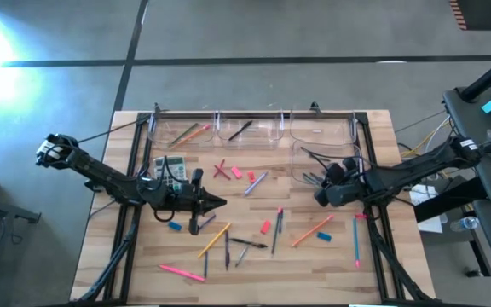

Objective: Sort crayons/erasers/pens/pencils in bins
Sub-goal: Put the blue crayon into the bottom transparent bin

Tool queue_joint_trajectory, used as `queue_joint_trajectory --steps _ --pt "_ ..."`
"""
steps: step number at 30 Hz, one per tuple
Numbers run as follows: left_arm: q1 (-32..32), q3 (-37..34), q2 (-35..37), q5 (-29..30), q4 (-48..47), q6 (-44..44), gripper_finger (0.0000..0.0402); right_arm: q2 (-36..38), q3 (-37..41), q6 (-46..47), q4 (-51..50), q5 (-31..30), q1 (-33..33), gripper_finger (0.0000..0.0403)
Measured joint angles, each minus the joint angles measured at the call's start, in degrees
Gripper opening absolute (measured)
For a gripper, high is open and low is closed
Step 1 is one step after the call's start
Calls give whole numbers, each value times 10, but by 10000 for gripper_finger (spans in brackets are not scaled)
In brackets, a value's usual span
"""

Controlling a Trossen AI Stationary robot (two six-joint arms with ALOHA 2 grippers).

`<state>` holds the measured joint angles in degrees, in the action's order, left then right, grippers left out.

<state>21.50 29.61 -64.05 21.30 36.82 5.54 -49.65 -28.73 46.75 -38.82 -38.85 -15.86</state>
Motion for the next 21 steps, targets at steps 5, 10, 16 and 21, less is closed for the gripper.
queue_joint_trajectory --steps 5,10,16,21 --pt "0 0 -5 0 -3 0 0 0 -35 -81 64 7 -1 111" --pt "0 -1 -5 0 -15 0 0 -6 -43 -157 189 39 -13 102" --pt "0 -4 -5 0 -19 0 0 -31 -42 -210 288 61 -59 87" --pt "0 -4 -5 0 -18 0 0 -66 -42 -213 328 59 -106 79"
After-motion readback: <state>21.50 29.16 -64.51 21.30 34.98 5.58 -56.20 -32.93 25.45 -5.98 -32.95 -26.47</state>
